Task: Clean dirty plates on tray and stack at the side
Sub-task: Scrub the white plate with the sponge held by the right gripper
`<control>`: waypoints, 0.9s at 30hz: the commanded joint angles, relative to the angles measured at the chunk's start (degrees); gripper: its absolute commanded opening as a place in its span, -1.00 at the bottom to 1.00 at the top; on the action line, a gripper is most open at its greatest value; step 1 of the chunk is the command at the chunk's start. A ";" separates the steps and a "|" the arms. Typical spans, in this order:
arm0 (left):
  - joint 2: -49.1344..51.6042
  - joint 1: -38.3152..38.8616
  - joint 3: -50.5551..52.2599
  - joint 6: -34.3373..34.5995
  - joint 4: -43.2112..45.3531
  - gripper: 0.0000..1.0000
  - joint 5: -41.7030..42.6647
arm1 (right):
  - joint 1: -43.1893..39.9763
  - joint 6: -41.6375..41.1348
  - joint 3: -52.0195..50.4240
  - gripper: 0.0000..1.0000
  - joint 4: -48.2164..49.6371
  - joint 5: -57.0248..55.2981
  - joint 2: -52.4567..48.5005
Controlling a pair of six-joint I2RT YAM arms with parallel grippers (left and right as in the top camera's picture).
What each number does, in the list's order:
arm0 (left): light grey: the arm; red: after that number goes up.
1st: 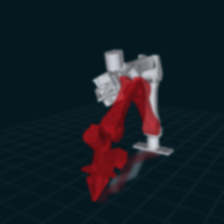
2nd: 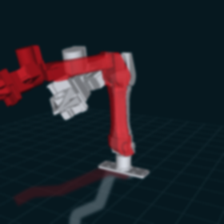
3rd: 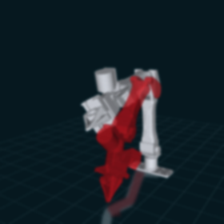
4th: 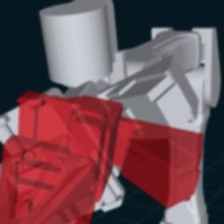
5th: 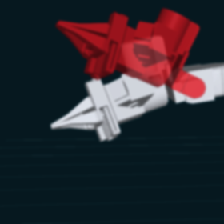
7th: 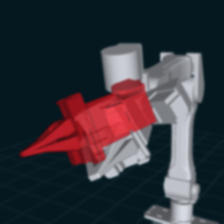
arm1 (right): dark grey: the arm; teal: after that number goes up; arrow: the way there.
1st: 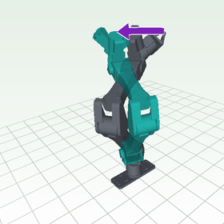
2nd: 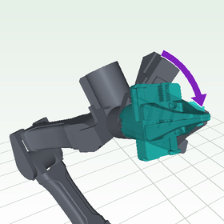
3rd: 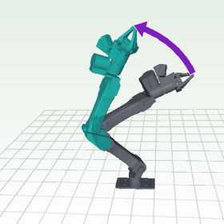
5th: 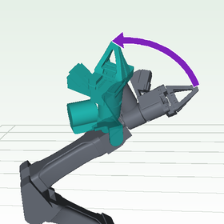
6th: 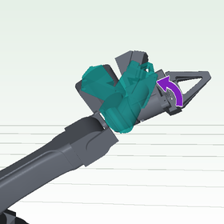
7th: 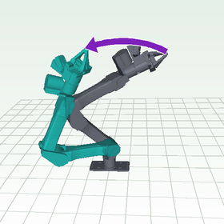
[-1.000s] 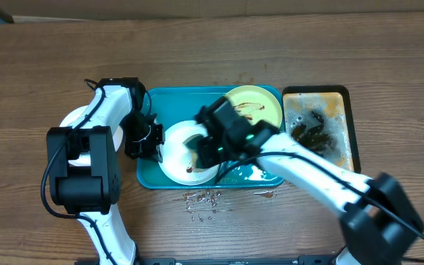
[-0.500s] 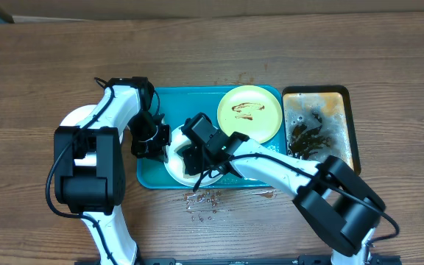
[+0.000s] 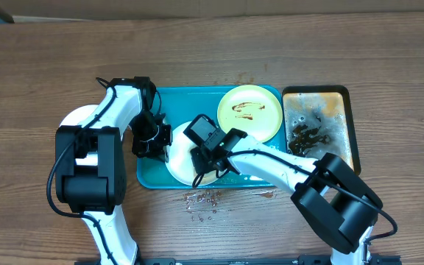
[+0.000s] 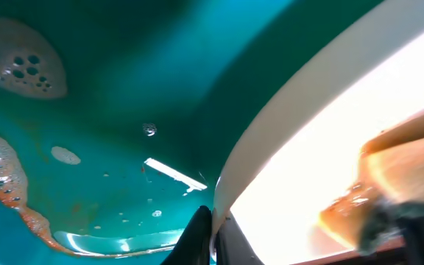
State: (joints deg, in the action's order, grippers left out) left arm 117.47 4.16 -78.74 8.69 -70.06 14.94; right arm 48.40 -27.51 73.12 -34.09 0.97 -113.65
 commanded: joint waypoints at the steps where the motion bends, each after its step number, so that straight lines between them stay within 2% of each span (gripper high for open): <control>1: 0.39 0.15 0.37 0.57 -0.63 -0.92 -2.05 | -3.10 -1.29 -1.44 -0.92 -1.27 -7.78 -2.21; 6: 0.39 0.15 0.37 0.57 -0.63 -0.91 -2.03 | -5.49 -1.95 -1.03 -0.92 1.77 -9.31 -2.21; 12: 0.39 0.15 0.37 0.57 -0.66 -0.91 -2.01 | -6.38 10.10 -1.03 -0.92 9.42 -8.79 -2.21; 16: 0.39 0.15 0.37 0.57 -0.59 -0.92 -2.01 | -5.97 17.81 -0.26 -0.92 9.27 -3.63 -0.76; 21: 0.39 0.15 0.37 0.57 -0.55 -0.92 -2.01 | -5.66 17.88 0.74 -0.92 9.05 -4.61 5.86; 27: 0.39 0.15 0.37 0.57 -0.57 -0.92 -2.01 | -7.28 13.79 0.90 -0.92 7.72 -10.64 15.23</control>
State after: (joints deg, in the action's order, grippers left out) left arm 117.47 4.16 -78.74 9.08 -70.30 13.89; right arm 42.46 -12.19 72.75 -25.78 -5.43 -105.75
